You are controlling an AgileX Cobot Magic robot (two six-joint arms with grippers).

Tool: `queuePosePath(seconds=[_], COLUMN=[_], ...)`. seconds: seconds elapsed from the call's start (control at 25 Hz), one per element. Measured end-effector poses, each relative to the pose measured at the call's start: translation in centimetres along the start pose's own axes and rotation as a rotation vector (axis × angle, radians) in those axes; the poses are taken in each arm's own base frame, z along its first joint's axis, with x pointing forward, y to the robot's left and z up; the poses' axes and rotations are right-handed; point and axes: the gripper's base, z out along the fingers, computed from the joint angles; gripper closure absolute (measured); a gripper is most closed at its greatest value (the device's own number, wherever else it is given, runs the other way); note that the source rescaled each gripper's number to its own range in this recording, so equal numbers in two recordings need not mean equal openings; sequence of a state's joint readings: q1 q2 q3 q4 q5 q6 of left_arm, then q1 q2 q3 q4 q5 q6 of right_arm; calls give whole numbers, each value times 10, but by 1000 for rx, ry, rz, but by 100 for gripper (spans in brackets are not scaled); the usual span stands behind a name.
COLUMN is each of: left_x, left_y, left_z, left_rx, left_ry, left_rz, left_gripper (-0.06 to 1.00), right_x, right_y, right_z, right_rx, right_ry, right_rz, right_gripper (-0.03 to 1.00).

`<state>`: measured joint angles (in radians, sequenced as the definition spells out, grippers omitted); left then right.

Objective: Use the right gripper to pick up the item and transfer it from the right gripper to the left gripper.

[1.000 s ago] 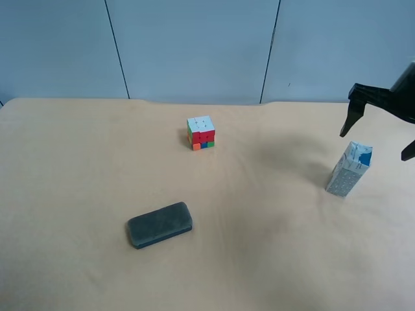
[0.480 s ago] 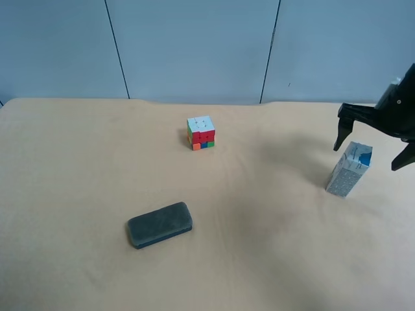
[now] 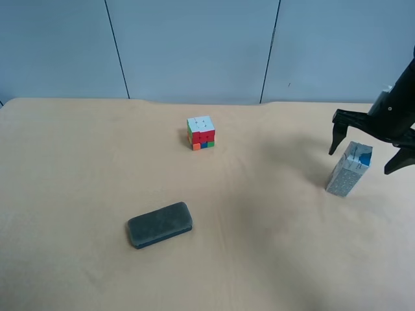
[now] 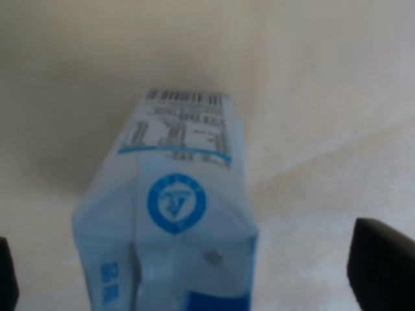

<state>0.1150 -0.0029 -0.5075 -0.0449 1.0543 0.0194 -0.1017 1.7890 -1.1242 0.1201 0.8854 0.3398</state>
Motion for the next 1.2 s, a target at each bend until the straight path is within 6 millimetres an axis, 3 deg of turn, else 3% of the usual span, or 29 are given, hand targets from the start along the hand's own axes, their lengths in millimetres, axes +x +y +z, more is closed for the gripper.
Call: queuePosePath(seconds=[0.36,0.56,0.72,0.92,1.2], left_x=[0,0,0,0,0], left_y=[0,0,0,0,0], left_z=[0,0,0,0,0], left_rx=[0,0,0,0,-1], left_ry=[0,0,0,0,0], left_rz=[0,0,0,0,1], left_gripper=[-5,-5,-5,-5,-5], right_x=[-1,0,2,4,5], right_y=[2,3,8,12,11], right_z=[5,5,6,6,6], right_rx=[-20,-22,-27,-29,-17], right_ry=[14,16,18,20,26], right_rz=[4,2,-12,-22,-30], right_gripper=[-2,11,15,30,33])
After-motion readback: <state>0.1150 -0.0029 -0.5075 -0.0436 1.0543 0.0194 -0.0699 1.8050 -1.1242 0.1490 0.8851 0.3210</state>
